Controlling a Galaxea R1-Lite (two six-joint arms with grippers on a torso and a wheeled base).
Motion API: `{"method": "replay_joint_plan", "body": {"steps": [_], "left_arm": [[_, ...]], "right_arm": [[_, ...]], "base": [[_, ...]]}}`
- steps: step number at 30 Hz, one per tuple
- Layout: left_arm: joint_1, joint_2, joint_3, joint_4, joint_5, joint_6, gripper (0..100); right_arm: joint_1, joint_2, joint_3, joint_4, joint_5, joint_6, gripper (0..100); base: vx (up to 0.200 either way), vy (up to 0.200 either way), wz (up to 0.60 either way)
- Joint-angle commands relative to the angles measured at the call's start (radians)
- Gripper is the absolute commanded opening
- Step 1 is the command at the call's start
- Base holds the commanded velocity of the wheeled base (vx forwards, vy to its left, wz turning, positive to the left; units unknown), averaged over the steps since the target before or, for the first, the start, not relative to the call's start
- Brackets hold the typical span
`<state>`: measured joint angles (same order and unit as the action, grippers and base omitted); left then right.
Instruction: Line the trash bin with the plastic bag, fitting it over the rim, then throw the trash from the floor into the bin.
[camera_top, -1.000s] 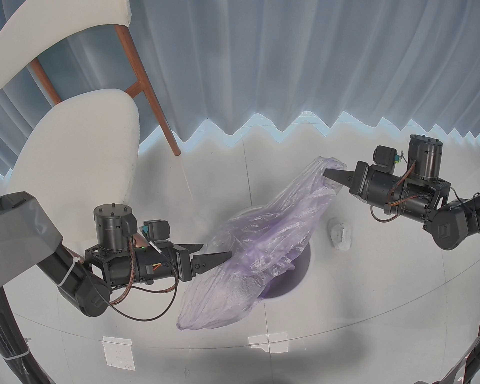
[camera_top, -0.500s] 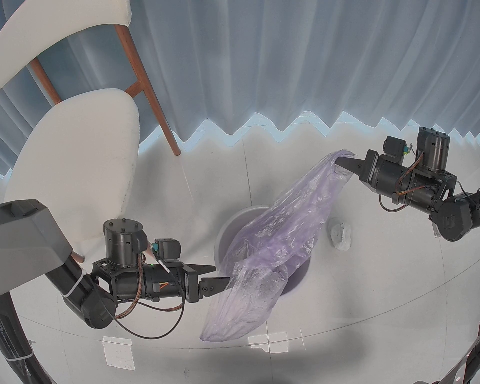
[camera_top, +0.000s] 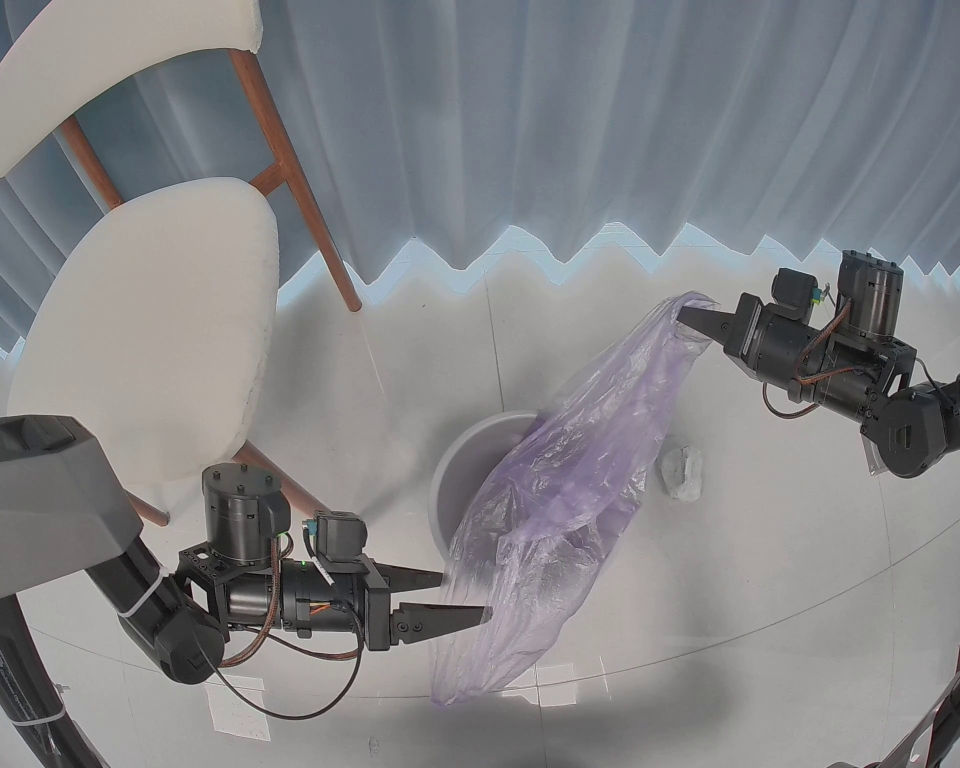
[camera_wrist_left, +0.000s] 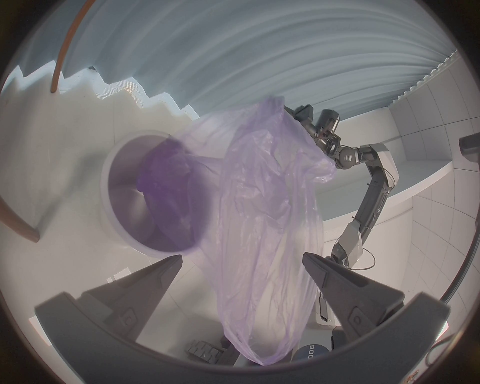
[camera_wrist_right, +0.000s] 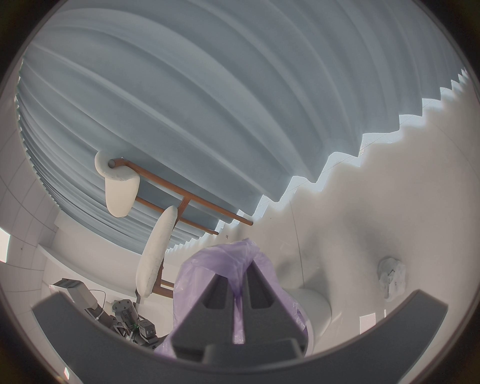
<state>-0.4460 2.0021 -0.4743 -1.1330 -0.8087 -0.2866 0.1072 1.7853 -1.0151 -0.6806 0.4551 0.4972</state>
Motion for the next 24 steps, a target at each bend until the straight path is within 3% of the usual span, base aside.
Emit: {"method": "replay_joint_plan", "body": {"steps": [1, 22, 23, 24], "left_arm": [[-0.019, 0.009, 0.009, -0.001, 0.000, 0.000, 100], [-0.059, 0.175, 0.002, -0.096, 0.039, 0.001, 100], [-0.065, 0.178, 0.003, -0.103, 0.039, 0.001, 0], [-0.069, 0.178, 0.003, -0.106, 0.039, 0.001, 0]], "right_arm": [[0.000, -0.001, 0.000, -0.002, 0.000, 0.000, 0], [0.000, -0.004, -0.002, -0.002, -0.001, -0.002, 0], [0.000, -0.004, -0.002, -0.002, -0.001, -0.002, 0], [0.000, -0.004, -0.002, -0.002, -0.001, -0.002, 0]], "base": [[0.000, 0.000, 0.00], [0.000, 0.000, 0.00], [0.000, 0.000, 0.00], [0.000, 0.000, 0.00]]}}
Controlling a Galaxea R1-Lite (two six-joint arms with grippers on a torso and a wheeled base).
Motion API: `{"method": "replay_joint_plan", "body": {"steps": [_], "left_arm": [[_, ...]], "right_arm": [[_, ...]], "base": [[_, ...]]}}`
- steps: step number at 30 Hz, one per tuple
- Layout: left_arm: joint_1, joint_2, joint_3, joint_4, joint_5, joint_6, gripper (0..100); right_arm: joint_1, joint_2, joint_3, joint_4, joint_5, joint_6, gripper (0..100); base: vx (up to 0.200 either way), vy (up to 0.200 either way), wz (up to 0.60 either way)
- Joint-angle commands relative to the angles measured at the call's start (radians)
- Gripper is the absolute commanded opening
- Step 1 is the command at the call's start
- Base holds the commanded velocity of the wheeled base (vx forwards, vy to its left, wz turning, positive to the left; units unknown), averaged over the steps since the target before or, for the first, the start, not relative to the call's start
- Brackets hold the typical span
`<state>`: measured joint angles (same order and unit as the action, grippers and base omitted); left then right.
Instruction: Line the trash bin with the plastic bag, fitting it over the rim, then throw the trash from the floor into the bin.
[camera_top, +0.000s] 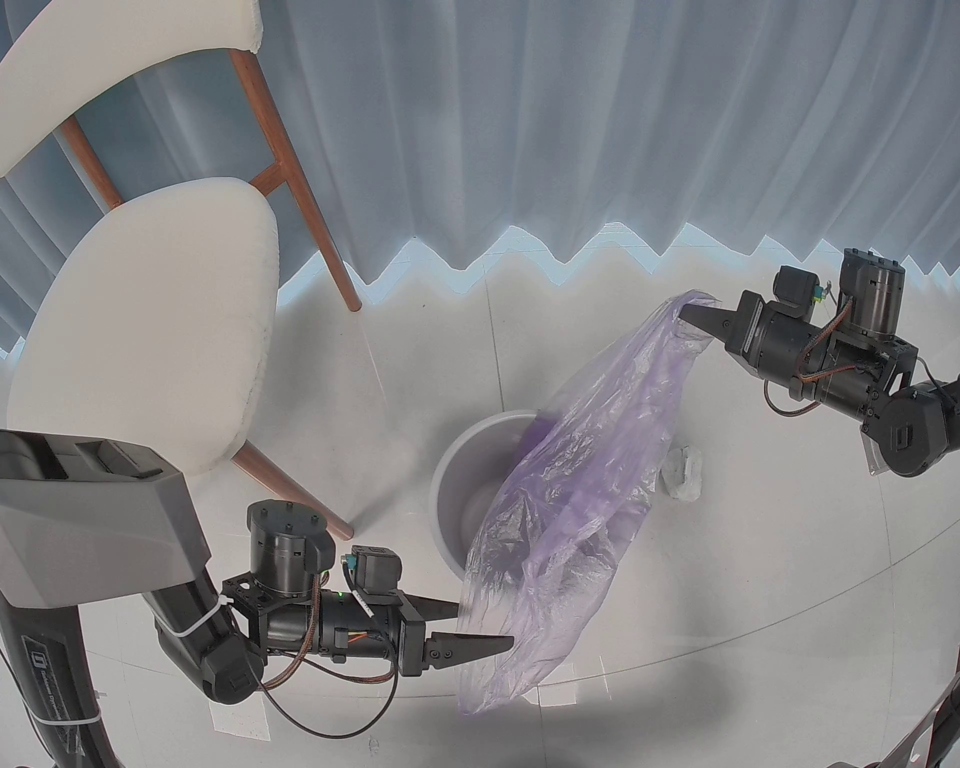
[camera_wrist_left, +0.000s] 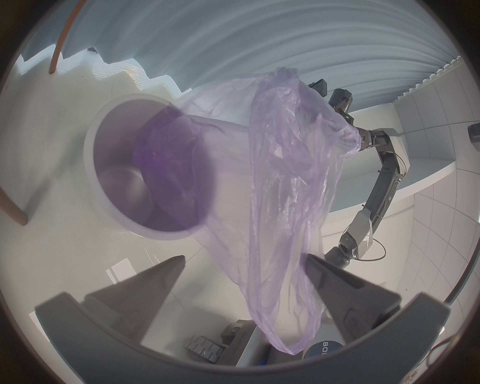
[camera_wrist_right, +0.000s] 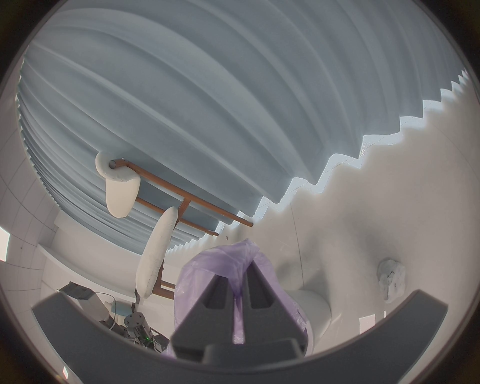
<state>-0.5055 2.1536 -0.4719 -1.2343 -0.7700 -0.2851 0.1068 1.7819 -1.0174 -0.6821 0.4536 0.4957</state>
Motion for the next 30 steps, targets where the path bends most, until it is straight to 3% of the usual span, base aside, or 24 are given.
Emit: {"method": "replay_joint_plan", "body": {"steps": [1, 10, 19, 25, 30], "left_arm": [[-0.010, 0.026, 0.001, -0.005, 0.000, -0.002, 0], [-0.011, 0.011, -0.027, -0.005, 0.000, -0.020, 0], [0.028, -0.101, -0.116, -0.011, 0.031, -0.172, 0], [0.079, -0.192, -0.228, -0.002, 0.109, -0.246, 0], [0.096, -0.239, -0.292, 0.006, 0.170, -0.252, 0]], "right_arm": [[0.001, -0.001, 0.002, 0.000, 0.000, 0.000, 0], [0.001, 0.001, 0.000, 0.000, 0.000, 0.000, 0], [0.001, 0.010, 0.002, -0.066, -0.001, 0.004, 0], [-0.009, 0.034, -0.006, -0.162, -0.001, 0.024, 0], [-0.007, 0.065, -0.056, -0.224, -0.003, 0.110, 0]], "base": [[0.000, 0.000, 0.00], [0.000, 0.000, 0.00], [0.000, 0.000, 0.00], [0.000, 0.000, 0.00], [0.000, 0.000, 0.00]]}}
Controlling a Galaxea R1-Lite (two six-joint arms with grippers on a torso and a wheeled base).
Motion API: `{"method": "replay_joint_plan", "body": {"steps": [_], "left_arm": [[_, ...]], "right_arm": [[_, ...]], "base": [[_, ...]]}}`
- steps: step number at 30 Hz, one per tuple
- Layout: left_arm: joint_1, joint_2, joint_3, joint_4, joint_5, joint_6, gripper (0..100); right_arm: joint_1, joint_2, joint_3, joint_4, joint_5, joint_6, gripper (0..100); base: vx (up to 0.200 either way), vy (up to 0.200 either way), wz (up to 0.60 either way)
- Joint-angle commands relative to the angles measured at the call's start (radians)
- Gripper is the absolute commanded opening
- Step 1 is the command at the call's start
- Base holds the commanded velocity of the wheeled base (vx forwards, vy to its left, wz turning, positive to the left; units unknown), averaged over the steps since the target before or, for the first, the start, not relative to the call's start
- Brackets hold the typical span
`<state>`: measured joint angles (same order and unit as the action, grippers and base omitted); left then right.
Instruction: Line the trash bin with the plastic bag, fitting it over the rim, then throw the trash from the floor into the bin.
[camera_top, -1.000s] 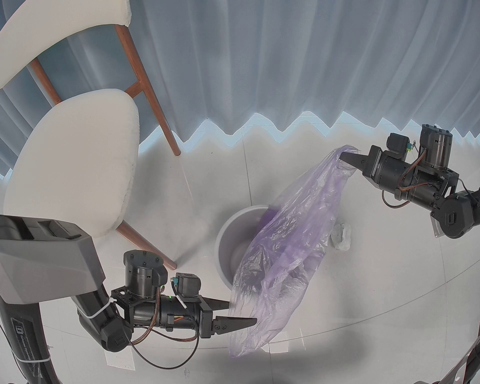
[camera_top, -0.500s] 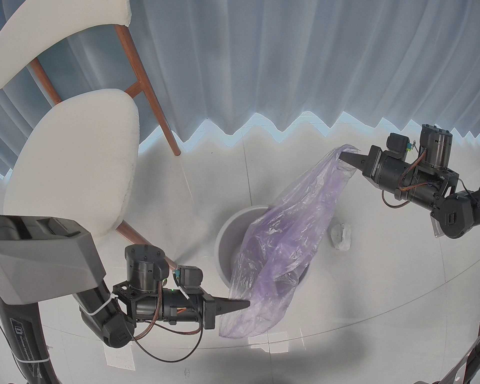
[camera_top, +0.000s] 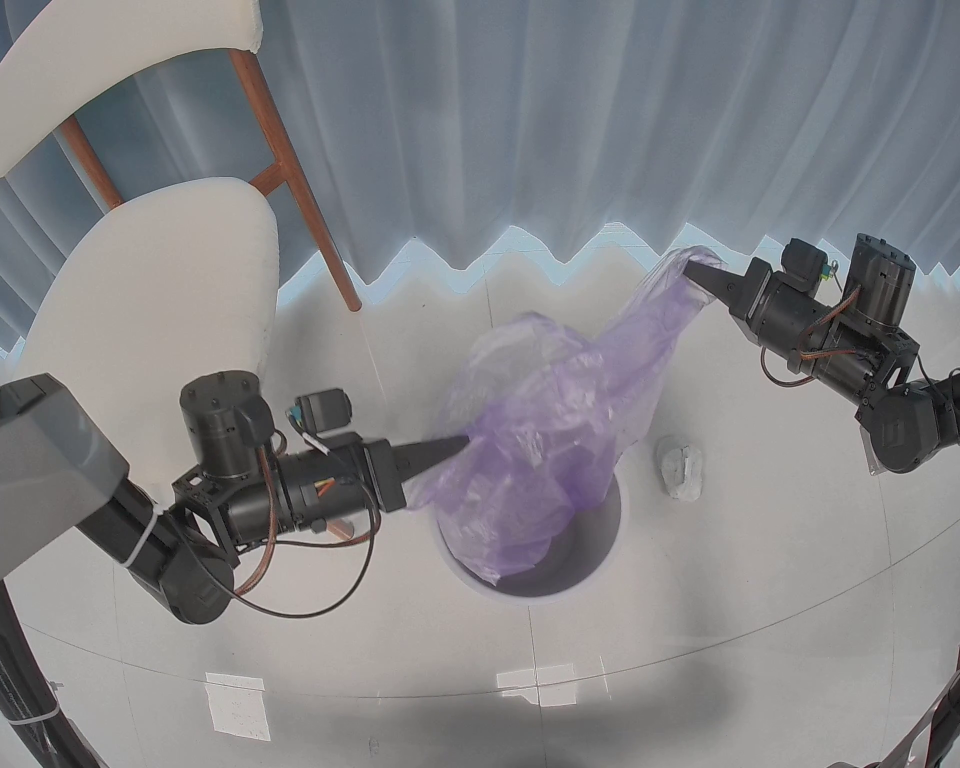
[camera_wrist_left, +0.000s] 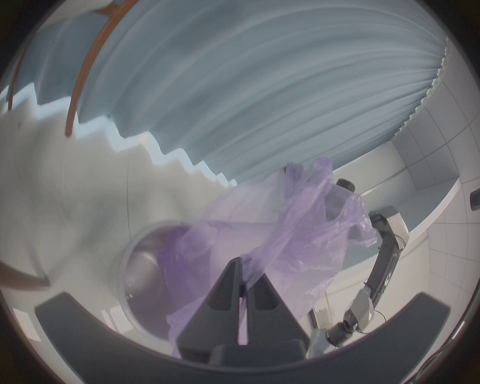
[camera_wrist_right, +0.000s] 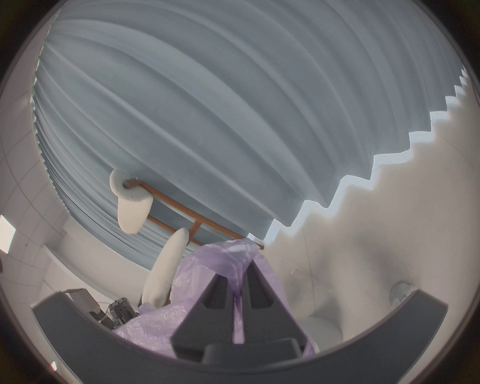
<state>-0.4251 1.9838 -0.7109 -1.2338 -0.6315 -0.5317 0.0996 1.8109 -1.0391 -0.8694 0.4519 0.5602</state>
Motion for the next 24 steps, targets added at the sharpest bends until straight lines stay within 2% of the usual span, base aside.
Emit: {"method": "replay_joint_plan", "body": {"steps": [1, 2, 4, 6, 11, 13, 15, 19, 24], "left_arm": [[0.016, -0.069, -0.053, 0.005, 0.032, -0.005, 0], [0.016, -0.094, -0.070, 0.030, 0.058, -0.010, 0], [0.016, -0.138, -0.090, 0.091, 0.087, -0.011, 0], [0.016, -0.175, -0.094, 0.152, 0.099, -0.010, 0], [0.014, -0.267, -0.108, 0.335, 0.104, 0.013, 0], [0.014, -0.280, -0.110, 0.366, 0.105, 0.029, 0], [0.016, -0.283, -0.124, 0.413, 0.145, 0.075, 0], [0.003, -0.270, -0.137, 0.481, 0.239, 0.101, 0], [-0.006, -0.197, -0.133, 0.502, 0.283, 0.183, 0]], "right_arm": [[0.000, 0.036, -0.035, -0.037, -0.001, 0.046, 0], [0.003, 0.047, -0.038, -0.076, -0.001, 0.096, 0], [0.006, 0.058, -0.036, -0.114, -0.001, 0.144, 0], [0.012, 0.062, -0.038, -0.131, -0.001, 0.164, 0], [0.020, 0.079, -0.021, -0.122, 0.001, 0.161, 0], [0.020, 0.088, -0.015, -0.122, 0.001, 0.159, 0], [0.031, 0.108, -0.001, -0.122, 0.002, 0.155, 0], [0.049, 0.153, 0.002, -0.122, 0.002, 0.148, 0], [0.054, 0.219, -0.007, -0.119, 0.002, 0.122, 0]], "base": [[0.000, 0.000, 0.00], [0.000, 0.000, 0.00], [0.000, 0.000, 0.00], [0.000, 0.000, 0.00], [0.000, 0.000, 0.00], [0.000, 0.000, 0.00], [0.000, 0.000, 0.00], [0.000, 0.000, 0.00], [0.000, 0.000, 0.00]]}}
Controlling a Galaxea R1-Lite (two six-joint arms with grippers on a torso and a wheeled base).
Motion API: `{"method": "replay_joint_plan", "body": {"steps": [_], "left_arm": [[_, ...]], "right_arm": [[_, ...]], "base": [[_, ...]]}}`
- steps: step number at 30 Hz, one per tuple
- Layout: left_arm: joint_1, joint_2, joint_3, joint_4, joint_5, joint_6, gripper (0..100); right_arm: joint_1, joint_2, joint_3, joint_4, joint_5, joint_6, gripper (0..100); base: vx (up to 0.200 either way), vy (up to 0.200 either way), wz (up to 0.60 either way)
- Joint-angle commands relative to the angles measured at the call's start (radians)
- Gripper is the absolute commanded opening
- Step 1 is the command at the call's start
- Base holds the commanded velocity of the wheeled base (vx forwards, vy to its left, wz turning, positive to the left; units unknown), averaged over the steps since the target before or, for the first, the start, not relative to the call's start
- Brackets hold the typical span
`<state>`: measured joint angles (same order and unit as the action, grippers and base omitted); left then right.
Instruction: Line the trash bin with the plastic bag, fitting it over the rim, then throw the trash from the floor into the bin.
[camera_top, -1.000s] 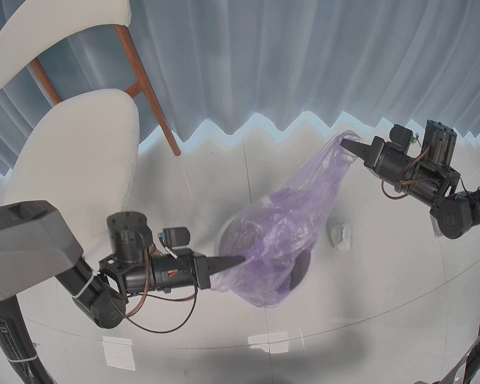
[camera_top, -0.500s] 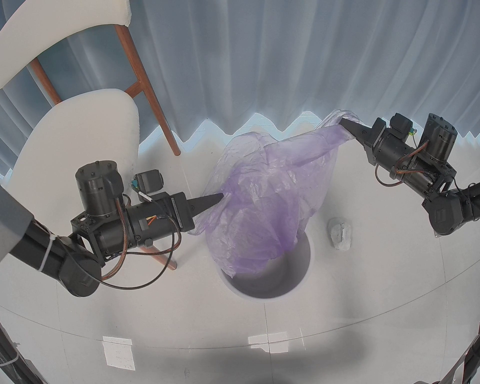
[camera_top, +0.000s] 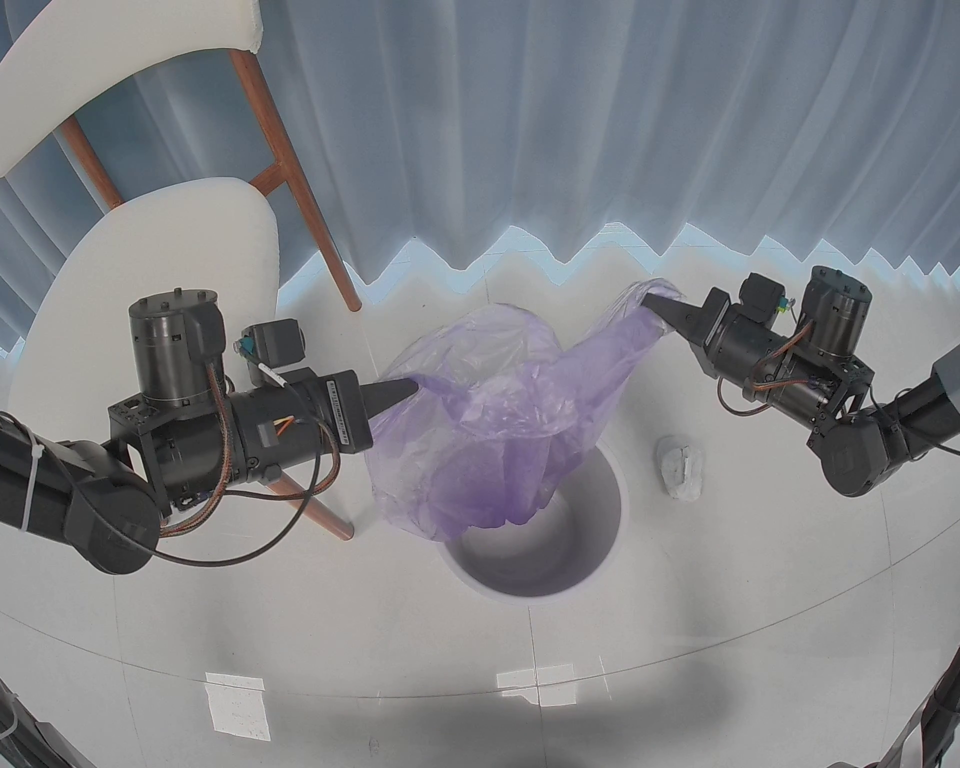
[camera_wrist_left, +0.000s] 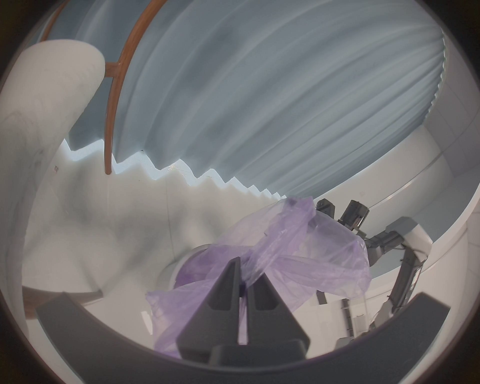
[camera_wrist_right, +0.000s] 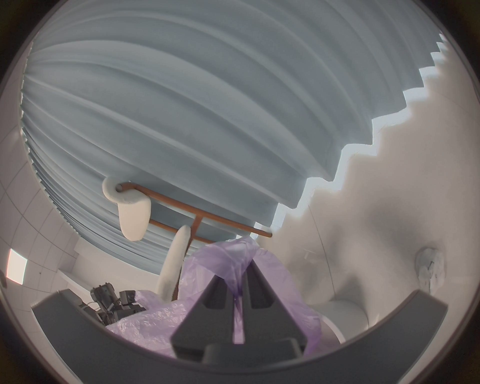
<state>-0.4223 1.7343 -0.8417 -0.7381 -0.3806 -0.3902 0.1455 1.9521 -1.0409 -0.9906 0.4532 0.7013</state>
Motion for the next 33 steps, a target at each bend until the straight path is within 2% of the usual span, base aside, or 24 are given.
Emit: {"method": "replay_joint_plan", "body": {"steps": [1, 3, 7, 13, 16, 25, 33], "left_arm": [[-0.010, 0.080, -0.007, -0.003, 0.062, 0.057, 0], [-0.013, 0.122, -0.013, -0.010, 0.101, 0.071, 0], [-0.041, 0.186, -0.020, -0.055, 0.121, 0.070, 0], [-0.081, 0.323, -0.022, -0.152, 0.172, 0.073, 0], [-0.085, 0.357, -0.030, -0.178, 0.187, 0.073, 0], [-0.036, 0.412, -0.123, -0.168, 0.236, 0.059, 0], [0.004, 0.439, -0.181, -0.127, 0.235, -0.013, 0]], "right_arm": [[0.008, 0.091, -0.008, 0.010, -0.001, -0.032, 0], [0.008, 0.111, -0.019, 0.041, -0.002, -0.055, 0], [0.003, 0.140, -0.048, 0.110, -0.037, -0.112, 0], [-0.023, 0.228, -0.113, 0.138, -0.186, -0.255, 0], [-0.040, 0.240, -0.128, 0.141, -0.202, -0.292, 0], [-0.046, 0.324, -0.202, 0.073, -0.222, -0.284, 0], [-0.047, 0.416, -0.277, -0.017, -0.263, -0.267, 0]], "base": [[0.000, 0.000, 0.00], [0.000, 0.000, 0.00], [0.000, 0.000, 0.00], [0.000, 0.000, 0.00], [0.000, 0.000, 0.00], [0.000, 0.000, 0.00], [0.000, 0.000, 0.00]]}}
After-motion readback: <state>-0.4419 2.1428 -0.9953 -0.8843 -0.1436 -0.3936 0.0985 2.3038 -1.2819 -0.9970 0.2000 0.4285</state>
